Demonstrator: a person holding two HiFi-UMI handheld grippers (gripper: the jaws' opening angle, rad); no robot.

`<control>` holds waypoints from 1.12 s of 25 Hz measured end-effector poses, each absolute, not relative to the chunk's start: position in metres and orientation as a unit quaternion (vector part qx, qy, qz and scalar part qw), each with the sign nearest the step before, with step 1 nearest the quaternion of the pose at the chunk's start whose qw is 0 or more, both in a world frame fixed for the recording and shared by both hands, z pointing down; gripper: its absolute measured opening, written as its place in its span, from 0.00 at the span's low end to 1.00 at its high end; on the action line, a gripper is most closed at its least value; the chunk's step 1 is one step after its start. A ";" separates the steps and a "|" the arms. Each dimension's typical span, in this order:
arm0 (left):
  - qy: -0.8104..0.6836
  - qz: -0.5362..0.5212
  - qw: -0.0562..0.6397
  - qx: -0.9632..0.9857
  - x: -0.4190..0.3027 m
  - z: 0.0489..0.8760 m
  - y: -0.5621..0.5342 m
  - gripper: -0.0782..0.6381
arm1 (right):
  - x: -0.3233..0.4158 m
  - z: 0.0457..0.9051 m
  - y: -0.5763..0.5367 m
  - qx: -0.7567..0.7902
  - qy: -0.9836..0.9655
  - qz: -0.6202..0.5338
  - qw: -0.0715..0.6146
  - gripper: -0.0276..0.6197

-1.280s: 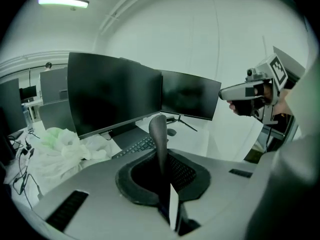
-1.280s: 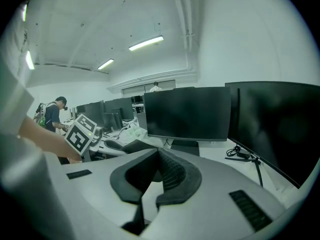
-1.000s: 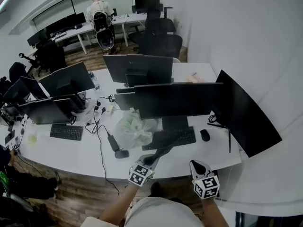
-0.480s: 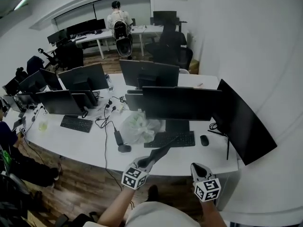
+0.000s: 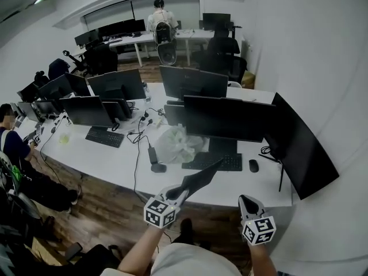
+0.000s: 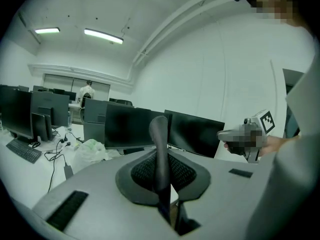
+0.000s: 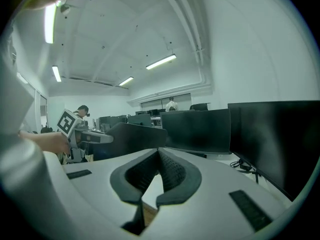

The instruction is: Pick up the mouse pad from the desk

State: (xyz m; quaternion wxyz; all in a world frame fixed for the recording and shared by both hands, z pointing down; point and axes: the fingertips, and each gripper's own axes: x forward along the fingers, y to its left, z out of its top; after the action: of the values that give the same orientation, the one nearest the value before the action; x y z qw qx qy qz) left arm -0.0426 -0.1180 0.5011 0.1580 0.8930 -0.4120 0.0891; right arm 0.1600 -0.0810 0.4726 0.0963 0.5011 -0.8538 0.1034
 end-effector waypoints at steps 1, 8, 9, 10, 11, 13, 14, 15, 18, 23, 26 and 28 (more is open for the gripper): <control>-0.414 0.085 0.156 0.892 -0.044 0.498 -0.115 0.17 | 0.159 0.471 -0.079 0.499 -0.855 0.099 0.096 0.06; -0.420 0.073 0.137 0.894 -0.058 0.480 -0.105 0.17 | 0.147 0.461 -0.075 0.499 -0.857 0.084 0.093 0.06; -0.419 0.071 0.137 0.895 -0.062 0.479 -0.105 0.17 | 0.144 0.459 -0.075 0.500 -0.857 0.082 0.092 0.06; -0.417 0.070 0.137 0.896 -0.065 0.477 -0.104 0.17 | 0.140 0.458 -0.074 0.502 -0.856 0.081 0.091 0.06; -0.415 0.069 0.137 0.897 -0.069 0.476 -0.103 0.17 | 0.137 0.456 -0.073 0.503 -0.856 0.079 0.090 0.06; -0.408 0.067 0.136 0.900 -0.075 0.473 -0.103 0.17 | 0.129 0.452 -0.071 0.507 -0.854 0.078 0.088 0.06; -0.403 0.067 0.136 0.902 -0.077 0.471 -0.102 0.17 | 0.126 0.450 -0.070 0.509 -0.853 0.079 0.086 0.06; -0.399 0.066 0.135 0.905 -0.080 0.469 -0.101 0.17 | 0.122 0.447 -0.068 0.511 -0.852 0.081 0.083 0.06; -0.390 0.064 0.128 0.910 -0.090 0.463 -0.098 0.17 | 0.113 0.441 -0.065 0.516 -0.849 0.077 0.079 0.06; -0.384 0.057 0.119 0.914 -0.106 0.457 -0.100 0.17 | 0.102 0.431 -0.064 0.523 -0.847 0.061 0.073 0.06; -0.380 0.054 0.115 0.916 -0.111 0.449 -0.098 0.17 | 0.096 0.425 -0.060 0.523 -0.847 0.056 0.072 0.06; -0.379 0.050 0.114 0.917 -0.114 0.446 -0.096 0.17 | 0.092 0.424 -0.058 0.523 -0.847 0.054 0.072 0.06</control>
State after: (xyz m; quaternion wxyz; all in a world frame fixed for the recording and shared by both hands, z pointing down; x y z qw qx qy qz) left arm -0.1143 -0.0957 0.4458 0.1135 0.9170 -0.3792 0.0498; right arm 0.0920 -0.0577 0.4237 0.0720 0.5232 -0.8474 0.0538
